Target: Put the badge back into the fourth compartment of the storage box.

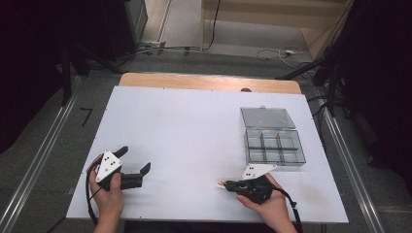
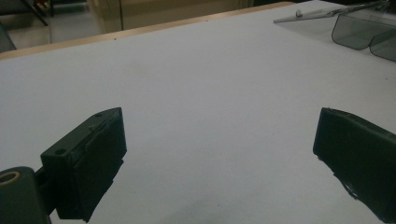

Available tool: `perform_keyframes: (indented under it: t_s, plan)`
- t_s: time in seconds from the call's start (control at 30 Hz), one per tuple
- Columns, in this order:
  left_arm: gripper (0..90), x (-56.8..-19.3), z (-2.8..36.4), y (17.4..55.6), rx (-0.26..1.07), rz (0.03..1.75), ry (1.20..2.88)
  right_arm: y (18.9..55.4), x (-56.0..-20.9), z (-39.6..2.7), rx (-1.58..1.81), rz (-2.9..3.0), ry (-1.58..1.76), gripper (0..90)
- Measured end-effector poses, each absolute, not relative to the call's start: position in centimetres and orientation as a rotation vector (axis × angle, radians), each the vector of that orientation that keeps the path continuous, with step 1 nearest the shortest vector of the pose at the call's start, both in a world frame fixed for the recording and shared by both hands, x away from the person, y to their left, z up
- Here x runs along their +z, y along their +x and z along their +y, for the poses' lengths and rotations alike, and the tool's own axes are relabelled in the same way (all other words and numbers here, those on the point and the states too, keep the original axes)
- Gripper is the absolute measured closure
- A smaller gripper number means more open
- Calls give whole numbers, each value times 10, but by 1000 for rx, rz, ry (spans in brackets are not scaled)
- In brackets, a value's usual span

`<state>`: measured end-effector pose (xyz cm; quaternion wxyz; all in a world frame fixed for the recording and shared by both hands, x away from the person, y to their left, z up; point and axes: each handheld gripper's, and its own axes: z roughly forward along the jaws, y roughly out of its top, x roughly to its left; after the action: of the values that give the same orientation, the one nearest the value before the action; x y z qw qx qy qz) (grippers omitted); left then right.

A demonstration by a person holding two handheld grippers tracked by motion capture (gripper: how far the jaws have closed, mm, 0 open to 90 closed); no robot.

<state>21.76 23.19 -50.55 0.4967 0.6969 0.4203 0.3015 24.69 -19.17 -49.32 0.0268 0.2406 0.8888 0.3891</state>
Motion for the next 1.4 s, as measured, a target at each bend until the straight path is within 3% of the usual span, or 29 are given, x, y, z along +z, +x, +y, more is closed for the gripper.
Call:
perform_keyframes:
  t_s: [1.4]
  plan:
    - [34, -506, 231, 217, 726, 1016, 1694, 249, -465, -212, 1275, 2636, 762, 836]
